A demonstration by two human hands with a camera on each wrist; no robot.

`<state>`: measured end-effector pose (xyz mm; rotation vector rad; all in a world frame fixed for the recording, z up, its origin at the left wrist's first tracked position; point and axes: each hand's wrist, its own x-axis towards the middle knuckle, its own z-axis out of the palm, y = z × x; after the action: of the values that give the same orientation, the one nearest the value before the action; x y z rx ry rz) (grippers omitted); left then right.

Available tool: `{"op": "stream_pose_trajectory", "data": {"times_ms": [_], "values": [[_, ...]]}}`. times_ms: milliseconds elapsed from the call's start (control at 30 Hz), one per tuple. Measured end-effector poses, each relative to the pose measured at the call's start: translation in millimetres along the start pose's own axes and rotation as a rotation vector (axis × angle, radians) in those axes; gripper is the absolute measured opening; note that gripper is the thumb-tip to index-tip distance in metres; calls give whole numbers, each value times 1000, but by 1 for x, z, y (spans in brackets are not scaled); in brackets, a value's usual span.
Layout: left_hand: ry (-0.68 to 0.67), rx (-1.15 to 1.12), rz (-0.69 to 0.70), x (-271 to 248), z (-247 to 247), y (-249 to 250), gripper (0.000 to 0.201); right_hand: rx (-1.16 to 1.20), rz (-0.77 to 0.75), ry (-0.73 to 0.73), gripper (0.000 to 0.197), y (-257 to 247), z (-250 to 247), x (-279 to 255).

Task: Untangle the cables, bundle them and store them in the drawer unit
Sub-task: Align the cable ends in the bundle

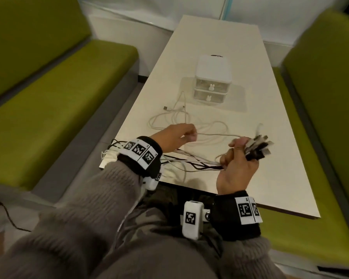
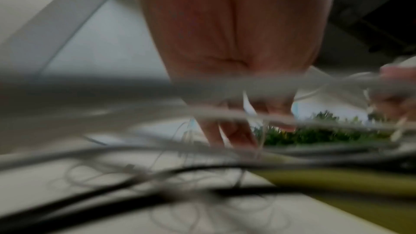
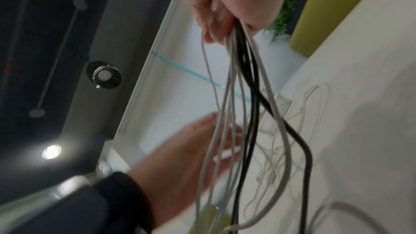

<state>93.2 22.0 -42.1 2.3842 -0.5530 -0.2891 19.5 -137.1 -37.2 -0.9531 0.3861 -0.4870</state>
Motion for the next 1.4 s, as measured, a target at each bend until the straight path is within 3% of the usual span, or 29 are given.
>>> {"op": "stream_pose_trajectory", "data": {"times_ms": [100,167,267,367,467,567,667,767,900,1133,1400], "values": [[-116,94,-196,3,-9,-30,19,111,22,103,26,-6,-3,6],[-45,54,-170,6,-18,-36,21,91,18,97,28,-7,-2,7],[138,-101,-42,14,-29,-18,23,3,38,43,22,-5,0,5],[138,-107,126,17,-29,17,21,-131,8,-63,9,-3,2,4],[118,50,368,16,-16,44,18,-232,13,-112,21,0,7,1],[140,50,458,16,-3,56,18,-307,35,-93,14,3,7,1],[114,9,404,16,-5,56,25,-334,-6,-63,15,3,3,3],[42,19,312,16,-10,43,25,-219,-17,-40,26,-1,4,1],[-51,56,115,17,-15,11,23,-62,-20,22,33,-8,5,-5],[-57,-5,-21,27,-16,-7,19,22,-91,82,33,-5,6,-10],[-37,-102,174,25,-12,38,15,-203,85,14,19,3,6,-1]]}}
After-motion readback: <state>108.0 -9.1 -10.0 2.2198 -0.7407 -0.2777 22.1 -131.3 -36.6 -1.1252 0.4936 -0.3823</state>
